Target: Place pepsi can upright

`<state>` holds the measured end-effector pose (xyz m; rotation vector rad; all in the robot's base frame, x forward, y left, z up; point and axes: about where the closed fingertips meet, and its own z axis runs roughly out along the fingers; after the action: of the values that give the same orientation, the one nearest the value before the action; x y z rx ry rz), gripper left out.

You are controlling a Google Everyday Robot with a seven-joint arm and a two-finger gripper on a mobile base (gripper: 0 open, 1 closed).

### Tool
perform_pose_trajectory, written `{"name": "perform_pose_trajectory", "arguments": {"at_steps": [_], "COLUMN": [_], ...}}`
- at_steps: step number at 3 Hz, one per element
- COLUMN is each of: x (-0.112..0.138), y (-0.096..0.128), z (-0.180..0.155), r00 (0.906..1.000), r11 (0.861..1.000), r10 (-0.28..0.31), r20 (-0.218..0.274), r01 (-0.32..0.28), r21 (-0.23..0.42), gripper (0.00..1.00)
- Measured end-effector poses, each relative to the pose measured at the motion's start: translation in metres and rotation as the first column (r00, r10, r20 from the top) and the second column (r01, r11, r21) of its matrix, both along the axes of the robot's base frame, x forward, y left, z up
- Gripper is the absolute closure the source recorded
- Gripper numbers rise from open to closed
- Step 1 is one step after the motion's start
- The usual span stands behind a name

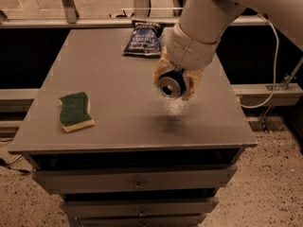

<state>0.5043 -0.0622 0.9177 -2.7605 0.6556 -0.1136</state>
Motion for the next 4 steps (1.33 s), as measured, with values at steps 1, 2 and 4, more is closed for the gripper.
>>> {"name": "perform_pose_trajectory", "arguments": {"at_steps": [1, 2, 4], "x": [0.006, 0.008, 0.005], "y": [-0.011, -0.024, -0.025], "z": [0.009, 0.020, 0.037], "r00": [0.9877, 0.9407, 0.8695], "r11": [0.968, 0.835, 0.658], "r10": [-0.141, -0.265, -0.337], "r20": [-0.068, -0.211, -0.361], "r01": [0.152, 0.334, 0.492], "r21": [0.199, 0.437, 0.570], "gripper": [1.00, 1.00, 1.00]}}
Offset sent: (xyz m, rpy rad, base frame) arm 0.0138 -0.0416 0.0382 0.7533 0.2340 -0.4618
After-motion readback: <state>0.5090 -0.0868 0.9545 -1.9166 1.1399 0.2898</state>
